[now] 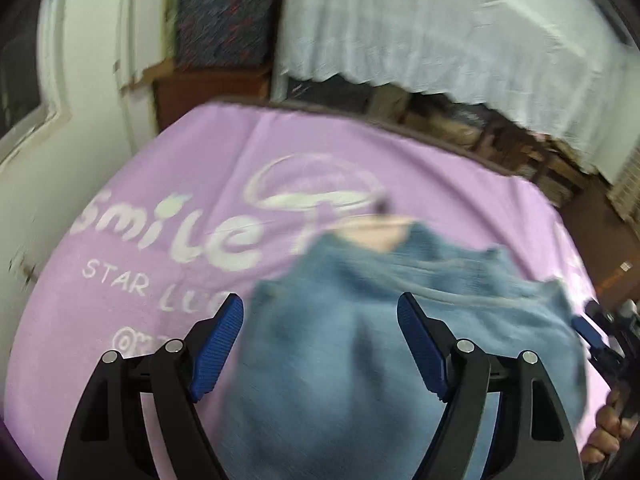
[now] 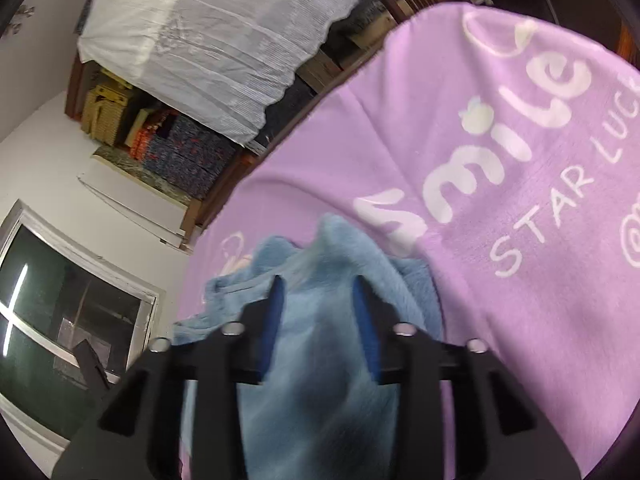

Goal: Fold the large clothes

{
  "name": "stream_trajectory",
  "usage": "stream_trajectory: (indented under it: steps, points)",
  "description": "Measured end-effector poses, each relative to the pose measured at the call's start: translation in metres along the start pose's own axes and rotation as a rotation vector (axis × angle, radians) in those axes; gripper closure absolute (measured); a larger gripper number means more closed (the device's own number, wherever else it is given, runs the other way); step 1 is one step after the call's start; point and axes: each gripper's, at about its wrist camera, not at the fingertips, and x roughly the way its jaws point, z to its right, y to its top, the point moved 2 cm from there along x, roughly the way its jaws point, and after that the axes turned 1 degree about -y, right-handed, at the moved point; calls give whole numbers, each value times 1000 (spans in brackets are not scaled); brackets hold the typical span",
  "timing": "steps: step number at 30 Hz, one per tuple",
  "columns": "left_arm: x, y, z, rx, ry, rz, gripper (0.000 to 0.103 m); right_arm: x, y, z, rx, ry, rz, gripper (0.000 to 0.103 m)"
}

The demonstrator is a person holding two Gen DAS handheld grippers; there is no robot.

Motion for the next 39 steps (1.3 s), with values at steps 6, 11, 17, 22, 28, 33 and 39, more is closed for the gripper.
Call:
stream_trajectory:
  steps: [6, 11, 17, 22, 28, 33, 39]
  points:
    - [-16, -31, 55, 150, 21, 35, 23, -30, -34, -27, -45, 67, 14, 59]
    - [4, -57, 68, 219, 48, -26, 23, -47, -60, -28, -53, 76, 13, 52]
    - [21, -67, 72, 276, 116, -34, 18, -61, -81, -26, -60, 76, 6, 50]
    - [22, -67, 70, 269, 112, -36, 17, -75, -104, -24, -63, 89, -7, 44]
    - [20, -67, 69, 277, 127, -30, 15, -88, -136, -17, -51, 74, -36, 39]
    - [22, -67, 68, 275, 143, -27, 11, -88, -151, -10, -22, -15, -75, 39]
    - [23, -67, 67, 269, 152, -30, 7, -88, -157, -1, 35, -105, -82, 39]
